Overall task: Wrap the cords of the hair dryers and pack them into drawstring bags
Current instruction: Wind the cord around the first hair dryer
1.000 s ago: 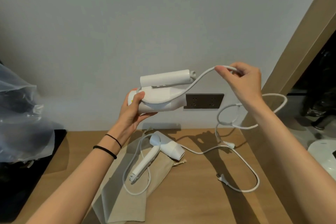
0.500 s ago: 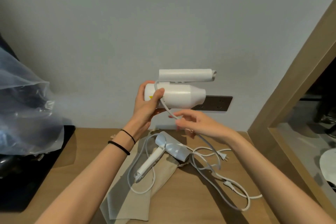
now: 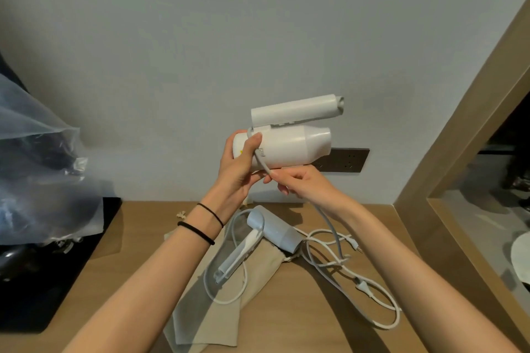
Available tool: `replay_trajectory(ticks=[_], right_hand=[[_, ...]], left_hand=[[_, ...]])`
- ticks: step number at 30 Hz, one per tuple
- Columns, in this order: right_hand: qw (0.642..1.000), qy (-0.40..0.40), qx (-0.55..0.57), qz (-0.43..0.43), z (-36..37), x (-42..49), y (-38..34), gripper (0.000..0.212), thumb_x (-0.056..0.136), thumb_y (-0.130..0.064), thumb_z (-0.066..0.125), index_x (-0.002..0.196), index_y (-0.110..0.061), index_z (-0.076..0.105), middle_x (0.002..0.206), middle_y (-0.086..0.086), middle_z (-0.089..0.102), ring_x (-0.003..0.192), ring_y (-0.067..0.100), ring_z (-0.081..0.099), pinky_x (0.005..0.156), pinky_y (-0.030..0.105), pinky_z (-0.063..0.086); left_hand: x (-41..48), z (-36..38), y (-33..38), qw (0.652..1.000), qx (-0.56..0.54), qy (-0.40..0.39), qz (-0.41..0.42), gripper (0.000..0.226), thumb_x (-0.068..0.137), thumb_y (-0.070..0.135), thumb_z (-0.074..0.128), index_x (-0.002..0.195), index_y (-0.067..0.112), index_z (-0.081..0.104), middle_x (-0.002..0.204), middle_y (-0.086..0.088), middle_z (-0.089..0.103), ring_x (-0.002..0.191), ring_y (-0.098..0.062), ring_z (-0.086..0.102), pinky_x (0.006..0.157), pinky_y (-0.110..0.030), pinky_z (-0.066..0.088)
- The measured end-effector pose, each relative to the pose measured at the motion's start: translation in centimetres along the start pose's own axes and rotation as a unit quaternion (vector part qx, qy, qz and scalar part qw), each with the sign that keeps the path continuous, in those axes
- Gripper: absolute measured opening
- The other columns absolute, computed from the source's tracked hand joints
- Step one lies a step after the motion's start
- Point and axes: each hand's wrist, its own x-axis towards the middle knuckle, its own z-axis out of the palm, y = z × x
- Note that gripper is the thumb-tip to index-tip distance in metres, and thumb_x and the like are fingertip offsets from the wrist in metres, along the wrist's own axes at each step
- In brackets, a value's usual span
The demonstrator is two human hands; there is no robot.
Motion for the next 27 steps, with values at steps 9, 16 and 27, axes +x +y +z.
replay_trajectory(ticks=[9, 16, 27], right_hand=[[0.991, -0.012, -0.062, 0.114, -3.9, 0.1, 1.4, 0.02, 0.091, -0.035, 0.061, 0.08, -0.02, 0.069, 0.064, -0.004, 0.047, 0.054, 0.008, 0.032, 0.051, 0.02, 0.027], [0.991, 0.038, -0.084, 0.096, -7.6, 0.0, 1.6, 0.02, 0.078, -0.02, 0.07, 0.067, -0.004, 0.065, 0.063, 0.003, 0.05, 0.059, 0.009, 0.04, 0.059, 0.025, 0.029], [0.974, 0.034, -0.209, 0.085, -6.2, 0.5, -0.2, 0.051, 0.085, -0.042, 0.065, 0.058, 0.001, 0.062, 0.056, 0.01, 0.035, 0.053, 0.019, 0.027, 0.051, 0.025, 0.023]], left_hand=[[0.6, -1.4, 1.0, 0.995, 0.011, -0.096, -0.005, 0.045, 0.071, 0.024, 0.072, 0.112, 0.025, 0.055, 0.109, -0.007, 0.06, 0.099, -0.027, 0.06, 0.061, -0.041, 0.057], [1.7, -4.2, 0.8, 0.957, 0.125, -0.261, -0.026, 0.081, 0.057, 0.042, 0.078, 0.131, 0.029, 0.048, 0.117, -0.006, 0.06, 0.103, -0.026, 0.061, 0.07, -0.045, 0.054], [0.1, -3.3, -0.5, 0.896, 0.34, -0.281, 0.052, 0.048, 0.058, 0.04, 0.076, 0.103, 0.047, 0.062, 0.119, 0.001, 0.057, 0.092, -0.004, 0.058, 0.068, -0.021, 0.053]])
